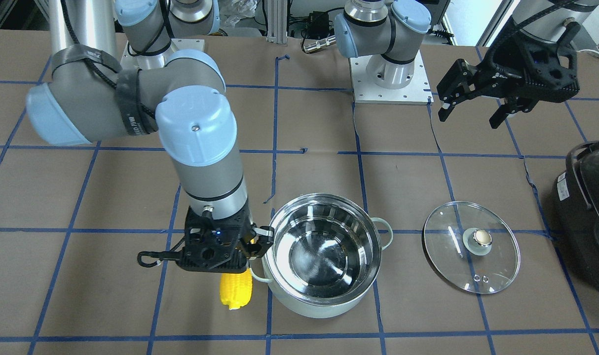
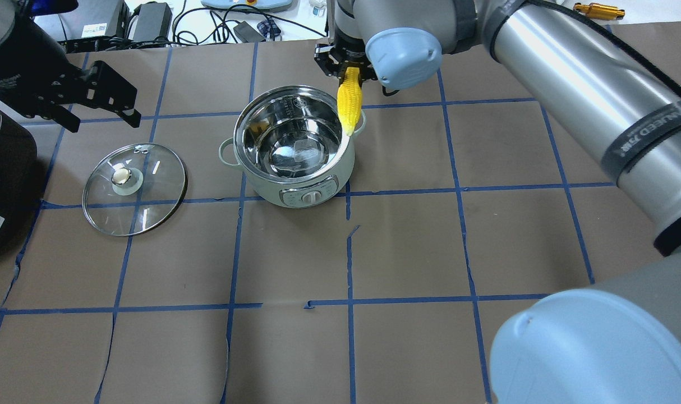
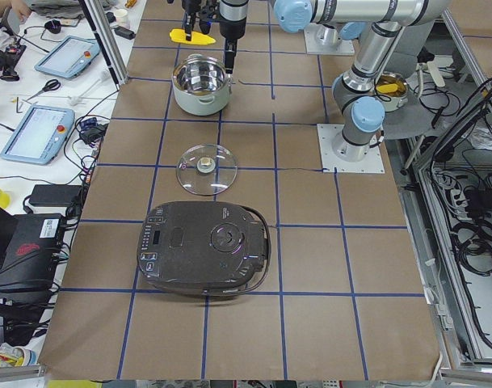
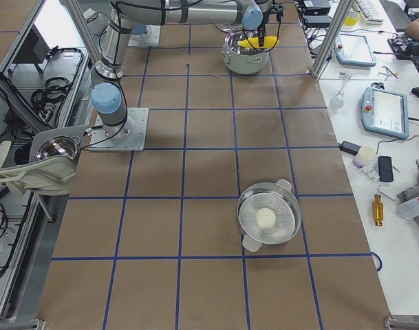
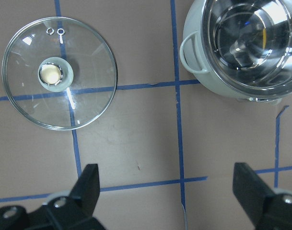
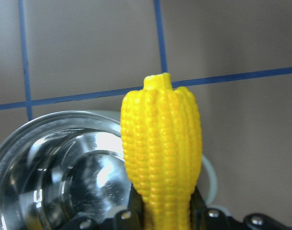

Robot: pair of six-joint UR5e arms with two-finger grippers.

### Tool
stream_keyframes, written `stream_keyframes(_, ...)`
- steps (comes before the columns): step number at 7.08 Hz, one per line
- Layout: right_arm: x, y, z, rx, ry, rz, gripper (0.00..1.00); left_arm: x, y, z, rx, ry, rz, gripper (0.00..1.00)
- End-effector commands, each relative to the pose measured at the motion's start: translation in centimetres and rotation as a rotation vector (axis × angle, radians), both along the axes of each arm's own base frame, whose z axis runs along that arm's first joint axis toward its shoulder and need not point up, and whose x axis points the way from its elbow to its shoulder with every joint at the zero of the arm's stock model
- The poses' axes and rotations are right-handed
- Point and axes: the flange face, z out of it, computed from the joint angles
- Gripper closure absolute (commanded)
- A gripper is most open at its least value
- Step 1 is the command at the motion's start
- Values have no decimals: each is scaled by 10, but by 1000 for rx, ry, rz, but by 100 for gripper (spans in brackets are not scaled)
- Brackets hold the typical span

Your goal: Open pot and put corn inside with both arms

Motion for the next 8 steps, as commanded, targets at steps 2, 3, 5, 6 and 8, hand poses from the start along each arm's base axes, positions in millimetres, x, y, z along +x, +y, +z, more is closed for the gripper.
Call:
stream_keyframes(2, 73, 12, -63, 29, -88, -24, 94, -48, 6, 1, -24, -100, -27, 0)
stream_keyframes(3, 78, 16, -69, 55, -122, 5, 76, -49, 6, -1, -20, -98, -29, 0)
stream_keyframes(5, 75, 19, -75, 78, -109, 17, 0, -49, 8, -2, -24, -100, -28, 0)
stream_keyframes(6, 72, 24, -72, 91, -92, 44, 0, -49, 7, -2, -30, -99, -31, 0)
stream_keyframes(8, 40, 33, -26, 100, -23, 129, 0, -49, 7, -2, -35, -100, -30, 0)
